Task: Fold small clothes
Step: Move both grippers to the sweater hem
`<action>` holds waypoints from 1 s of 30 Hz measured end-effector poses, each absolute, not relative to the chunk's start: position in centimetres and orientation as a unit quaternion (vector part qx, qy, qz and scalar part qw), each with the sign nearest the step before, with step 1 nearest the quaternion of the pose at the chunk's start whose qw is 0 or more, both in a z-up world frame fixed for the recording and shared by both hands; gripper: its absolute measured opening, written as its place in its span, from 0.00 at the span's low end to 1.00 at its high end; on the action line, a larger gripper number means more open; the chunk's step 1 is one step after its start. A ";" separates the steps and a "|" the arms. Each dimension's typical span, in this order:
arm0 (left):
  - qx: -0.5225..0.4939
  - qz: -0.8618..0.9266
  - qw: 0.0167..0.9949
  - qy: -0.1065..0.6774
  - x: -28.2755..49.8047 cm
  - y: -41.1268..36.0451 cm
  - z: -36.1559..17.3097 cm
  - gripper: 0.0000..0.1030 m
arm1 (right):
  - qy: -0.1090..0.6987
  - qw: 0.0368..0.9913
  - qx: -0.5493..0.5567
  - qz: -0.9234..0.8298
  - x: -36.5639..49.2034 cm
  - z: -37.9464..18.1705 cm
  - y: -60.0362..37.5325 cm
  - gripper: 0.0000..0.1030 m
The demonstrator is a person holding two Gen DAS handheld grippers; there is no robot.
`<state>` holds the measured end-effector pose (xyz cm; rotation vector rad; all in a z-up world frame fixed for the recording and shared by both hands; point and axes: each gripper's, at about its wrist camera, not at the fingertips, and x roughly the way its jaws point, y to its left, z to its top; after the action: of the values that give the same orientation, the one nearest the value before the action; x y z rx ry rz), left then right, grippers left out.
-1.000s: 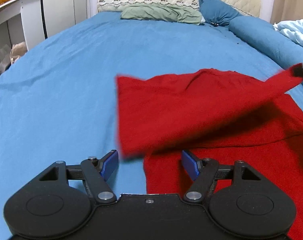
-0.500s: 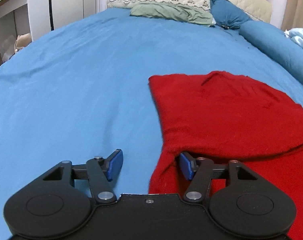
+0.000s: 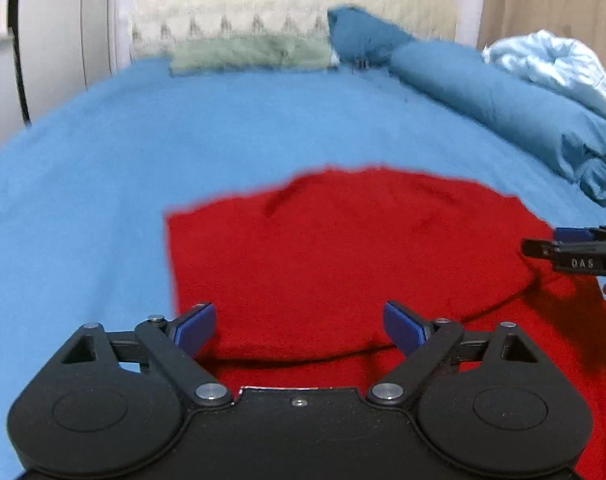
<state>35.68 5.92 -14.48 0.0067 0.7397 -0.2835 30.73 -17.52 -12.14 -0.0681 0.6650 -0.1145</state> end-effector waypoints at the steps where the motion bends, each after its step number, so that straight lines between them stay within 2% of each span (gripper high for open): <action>1: -0.003 -0.130 0.917 0.377 36.3 5.9 -15.5 0.89 | 0.332 0.941 -0.025 -0.056 31.2 -12.6 -17.6 0.85; 3: -0.013 -0.122 0.917 0.379 36.6 6.3 -16.8 0.89 | 0.352 0.933 -0.005 -0.072 32.2 -14.2 -18.5 0.88; 6: -0.009 -0.117 0.915 0.385 36.6 6.4 -16.7 0.89 | 0.329 0.941 0.044 -0.069 31.6 -15.0 -19.9 0.89; 10: -0.032 -0.098 0.913 0.396 36.6 7.0 -14.6 0.85 | 0.325 0.943 0.031 -0.059 31.3 -14.4 -19.9 0.89; 17: -0.037 -0.046 0.933 0.355 29.5 9.7 -7.2 0.90 | 0.280 0.958 0.059 -0.027 25.4 -6.2 -21.1 0.92; 20: -0.049 -0.030 0.935 0.351 24.6 11.5 -5.2 0.92 | 0.289 0.956 0.053 -0.015 21.4 -2.7 -21.4 0.93; 25: -0.061 -0.034 0.928 0.366 17.6 13.0 -3.7 0.94 | 0.325 0.945 0.030 -0.011 14.1 0.7 -21.6 0.93; 30: -0.079 -0.047 0.913 0.397 13.1 13.3 -5.5 0.94 | 0.360 0.932 0.037 -0.010 7.8 0.1 -22.6 0.93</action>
<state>13.10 13.27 -5.48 -0.1621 0.8180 -0.0958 7.82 -22.58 0.06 0.0756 0.7366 -0.0202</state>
